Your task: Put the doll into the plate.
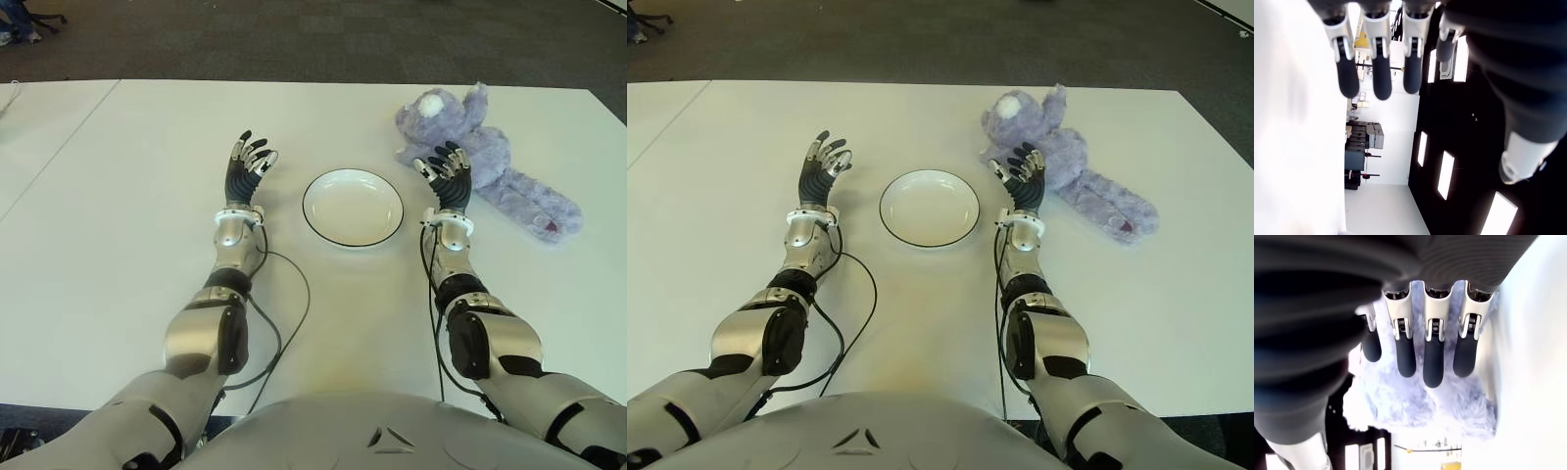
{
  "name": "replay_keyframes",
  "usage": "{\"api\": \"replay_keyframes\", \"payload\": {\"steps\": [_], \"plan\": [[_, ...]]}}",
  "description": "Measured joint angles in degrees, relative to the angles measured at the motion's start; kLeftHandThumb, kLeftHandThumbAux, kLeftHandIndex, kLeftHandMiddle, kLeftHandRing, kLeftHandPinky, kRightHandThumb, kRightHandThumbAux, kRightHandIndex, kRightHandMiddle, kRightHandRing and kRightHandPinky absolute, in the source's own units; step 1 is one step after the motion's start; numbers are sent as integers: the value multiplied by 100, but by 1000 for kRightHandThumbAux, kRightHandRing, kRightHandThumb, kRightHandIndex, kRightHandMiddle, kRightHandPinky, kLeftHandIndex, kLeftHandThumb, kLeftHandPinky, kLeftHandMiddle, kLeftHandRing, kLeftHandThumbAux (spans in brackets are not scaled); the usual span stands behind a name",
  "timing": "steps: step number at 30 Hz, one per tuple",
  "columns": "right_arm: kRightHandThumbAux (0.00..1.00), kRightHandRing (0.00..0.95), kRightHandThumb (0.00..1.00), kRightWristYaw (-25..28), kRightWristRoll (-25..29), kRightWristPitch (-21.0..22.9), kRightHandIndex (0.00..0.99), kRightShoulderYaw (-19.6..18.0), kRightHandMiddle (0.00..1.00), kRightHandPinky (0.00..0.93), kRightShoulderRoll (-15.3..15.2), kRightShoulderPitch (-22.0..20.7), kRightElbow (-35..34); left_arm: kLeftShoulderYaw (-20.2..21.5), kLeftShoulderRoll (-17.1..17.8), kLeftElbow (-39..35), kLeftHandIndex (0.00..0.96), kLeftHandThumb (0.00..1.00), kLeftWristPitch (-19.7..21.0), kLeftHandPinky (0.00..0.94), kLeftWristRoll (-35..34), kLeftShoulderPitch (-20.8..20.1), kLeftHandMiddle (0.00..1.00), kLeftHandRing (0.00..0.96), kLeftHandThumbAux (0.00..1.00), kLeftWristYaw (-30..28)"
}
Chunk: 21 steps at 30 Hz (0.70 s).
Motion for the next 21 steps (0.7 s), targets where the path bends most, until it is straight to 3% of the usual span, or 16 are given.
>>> {"api": "replay_keyframes", "payload": {"steps": [13,21], "plan": [[773,343,105,-1211,-533,-472,244,312,334,363,252,663,-1451,0,26,-2,101,53,24,294,1,-5,233,264,637,0],[754,343,91,-1761,-785,-728,263,427,346,324,531,1135,-2368,1,54,0,102,49,31,298,1,5,234,265,646,0]]}}
